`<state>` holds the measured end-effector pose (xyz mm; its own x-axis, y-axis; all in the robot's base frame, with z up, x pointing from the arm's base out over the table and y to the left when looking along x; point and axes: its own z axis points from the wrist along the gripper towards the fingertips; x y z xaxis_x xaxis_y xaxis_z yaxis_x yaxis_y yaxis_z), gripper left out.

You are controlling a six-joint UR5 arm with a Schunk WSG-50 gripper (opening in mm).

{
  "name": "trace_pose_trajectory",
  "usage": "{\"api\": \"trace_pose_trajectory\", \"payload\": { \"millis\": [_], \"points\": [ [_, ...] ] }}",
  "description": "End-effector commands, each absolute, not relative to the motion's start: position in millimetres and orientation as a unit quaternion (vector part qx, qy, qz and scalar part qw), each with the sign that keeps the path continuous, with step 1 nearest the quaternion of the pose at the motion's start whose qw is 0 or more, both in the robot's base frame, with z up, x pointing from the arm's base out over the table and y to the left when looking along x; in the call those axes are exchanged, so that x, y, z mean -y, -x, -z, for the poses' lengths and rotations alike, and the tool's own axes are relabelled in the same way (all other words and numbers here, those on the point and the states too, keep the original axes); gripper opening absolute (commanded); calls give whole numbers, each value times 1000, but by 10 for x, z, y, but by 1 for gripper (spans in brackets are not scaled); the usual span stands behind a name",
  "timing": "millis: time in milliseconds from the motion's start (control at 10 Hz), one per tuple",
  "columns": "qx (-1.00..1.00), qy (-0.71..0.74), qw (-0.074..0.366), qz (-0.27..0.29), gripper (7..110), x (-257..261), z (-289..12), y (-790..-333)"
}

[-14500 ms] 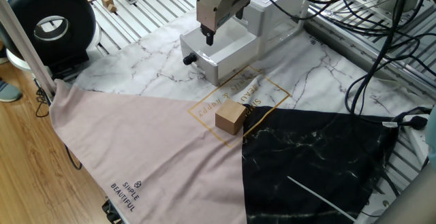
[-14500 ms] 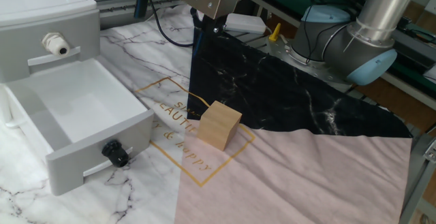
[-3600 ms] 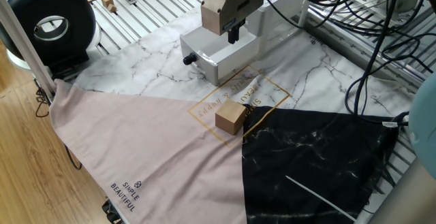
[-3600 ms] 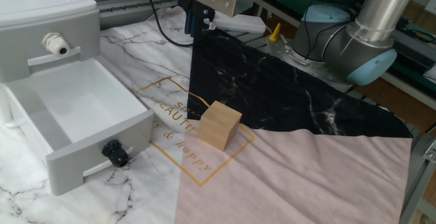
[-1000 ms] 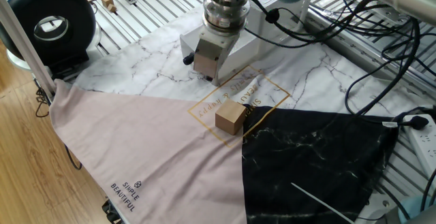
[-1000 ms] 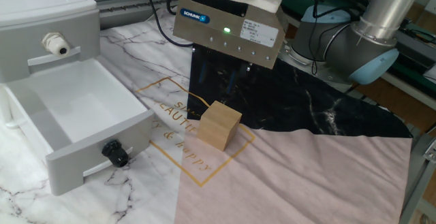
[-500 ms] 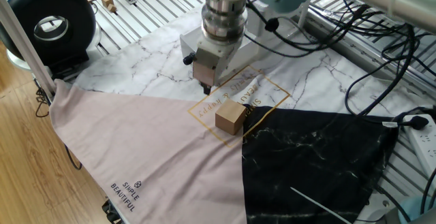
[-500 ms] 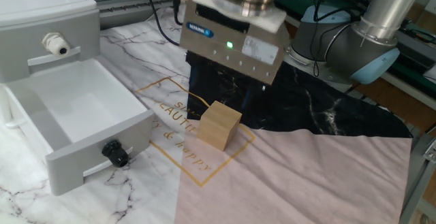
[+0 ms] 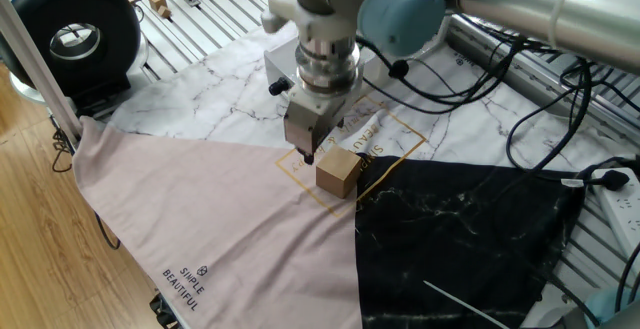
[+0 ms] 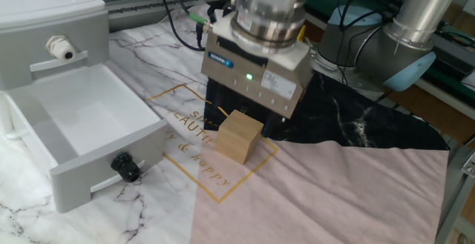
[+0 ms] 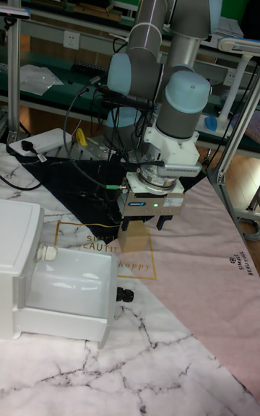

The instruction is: Put things in the drawer

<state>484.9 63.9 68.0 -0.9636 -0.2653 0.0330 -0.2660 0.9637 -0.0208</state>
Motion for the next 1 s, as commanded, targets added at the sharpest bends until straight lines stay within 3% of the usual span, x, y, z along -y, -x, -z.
{"api": "trace_pose_trajectory", "payload": {
  "millis": [0, 500, 900],
  "points": [
    [992, -127, 21, -13, 66, -636, -552, -4812],
    [991, -129, 25, -20, 66, -573, -518, -4806],
    [991, -136, 13, 8, 66, -577, -443, -4912]
  ]
}}
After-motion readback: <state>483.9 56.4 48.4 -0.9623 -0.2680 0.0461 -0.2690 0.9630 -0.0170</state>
